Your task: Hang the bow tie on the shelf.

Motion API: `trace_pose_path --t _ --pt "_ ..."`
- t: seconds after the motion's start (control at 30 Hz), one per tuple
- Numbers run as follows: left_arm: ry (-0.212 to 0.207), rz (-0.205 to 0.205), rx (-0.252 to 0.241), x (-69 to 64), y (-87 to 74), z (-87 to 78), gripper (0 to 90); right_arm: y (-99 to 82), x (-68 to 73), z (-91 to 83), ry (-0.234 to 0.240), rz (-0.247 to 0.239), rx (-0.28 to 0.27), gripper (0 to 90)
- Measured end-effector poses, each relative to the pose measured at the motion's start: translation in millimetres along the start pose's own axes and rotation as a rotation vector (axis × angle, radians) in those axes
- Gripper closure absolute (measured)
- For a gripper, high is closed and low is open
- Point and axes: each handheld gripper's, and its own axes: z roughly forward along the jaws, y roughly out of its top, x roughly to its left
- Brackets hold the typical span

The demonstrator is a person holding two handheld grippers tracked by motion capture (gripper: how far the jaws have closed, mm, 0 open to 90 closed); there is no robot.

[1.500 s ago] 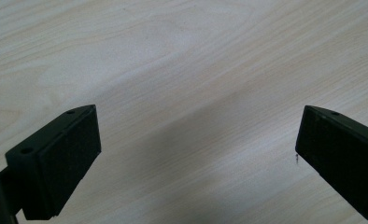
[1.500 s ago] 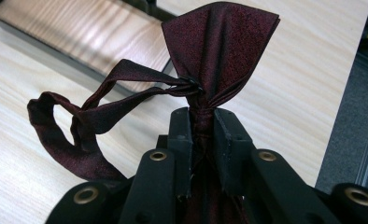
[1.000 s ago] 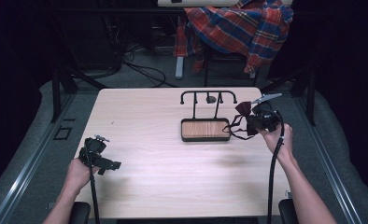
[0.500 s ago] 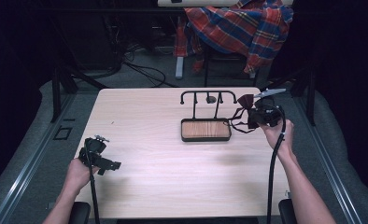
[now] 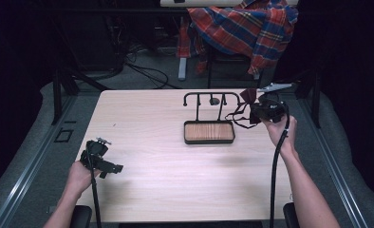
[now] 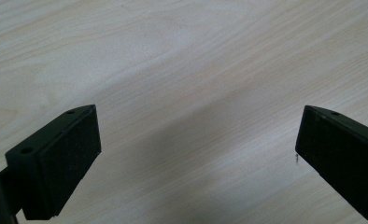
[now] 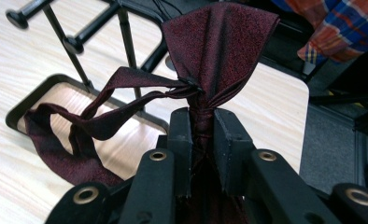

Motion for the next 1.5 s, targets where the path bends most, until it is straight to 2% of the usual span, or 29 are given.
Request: trace_pose_path --t 0.07,0.4,0.93,1.17,1.37,1.5 --pt "0.000 0.000 0.000 -0.2 0.0 0.0 0.2 3.5 -0.9 0.7 0.016 0.009 -0.010 78.1" --pt "0.000 -0.001 0.000 -0.3 0.0 0.5 0.1 15.2 0.9 6.4 0.010 0.016 -0.033 78.1" --pt "-0.004 0.002 0.001 -0.1 0.1 0.7 0.2 26.8 3.7 25.2 -0.042 0.013 -0.014 78.0" --pt "-0.005 -0.006 0.000 -0.4 -0.3 1.1 0.2 23.8 -2.8 37.0 -0.041 0.050 0.011 78.0" --pt "-0.003 -0.002 0.002 -0.5 -0.4 0.4 0.2 18.7 -11.2 42.7 -0.014 0.095 0.019 78.0" --pt "-0.003 0.000 0.004 -0.8 -0.2 0.6 0.2 15.9 -12.5 48.1 -0.003 0.102 0.029 77.9"
